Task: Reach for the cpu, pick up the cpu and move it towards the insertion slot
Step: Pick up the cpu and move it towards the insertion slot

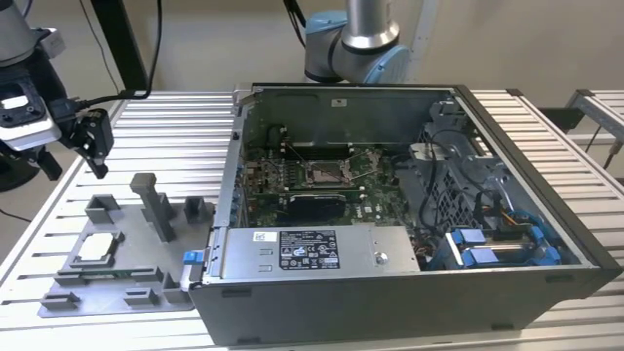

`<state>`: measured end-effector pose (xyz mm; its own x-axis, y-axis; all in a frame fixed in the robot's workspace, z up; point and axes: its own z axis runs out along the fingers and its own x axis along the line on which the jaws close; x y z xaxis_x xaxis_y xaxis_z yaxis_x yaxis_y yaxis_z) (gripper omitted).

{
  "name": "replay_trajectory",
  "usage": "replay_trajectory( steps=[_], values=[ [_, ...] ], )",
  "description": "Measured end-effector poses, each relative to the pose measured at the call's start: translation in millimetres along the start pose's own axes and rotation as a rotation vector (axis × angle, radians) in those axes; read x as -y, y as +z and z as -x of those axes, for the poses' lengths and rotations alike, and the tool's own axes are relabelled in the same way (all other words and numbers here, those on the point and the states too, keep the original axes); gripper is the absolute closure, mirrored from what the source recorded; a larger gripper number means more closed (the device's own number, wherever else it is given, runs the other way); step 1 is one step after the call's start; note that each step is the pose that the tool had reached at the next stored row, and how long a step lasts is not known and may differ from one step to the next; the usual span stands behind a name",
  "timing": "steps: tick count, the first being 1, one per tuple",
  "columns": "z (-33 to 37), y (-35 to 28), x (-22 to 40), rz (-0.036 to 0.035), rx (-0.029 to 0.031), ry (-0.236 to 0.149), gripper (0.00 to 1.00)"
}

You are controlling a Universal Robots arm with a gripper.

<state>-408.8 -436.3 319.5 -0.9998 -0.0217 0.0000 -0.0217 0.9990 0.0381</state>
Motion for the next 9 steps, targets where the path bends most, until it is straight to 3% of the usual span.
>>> replay_trajectory(
  steps=[9],
  values=[
    [0.0, 5.5, 0.7, 0.0, 0.0001, 0.0, 0.0]
  ],
)
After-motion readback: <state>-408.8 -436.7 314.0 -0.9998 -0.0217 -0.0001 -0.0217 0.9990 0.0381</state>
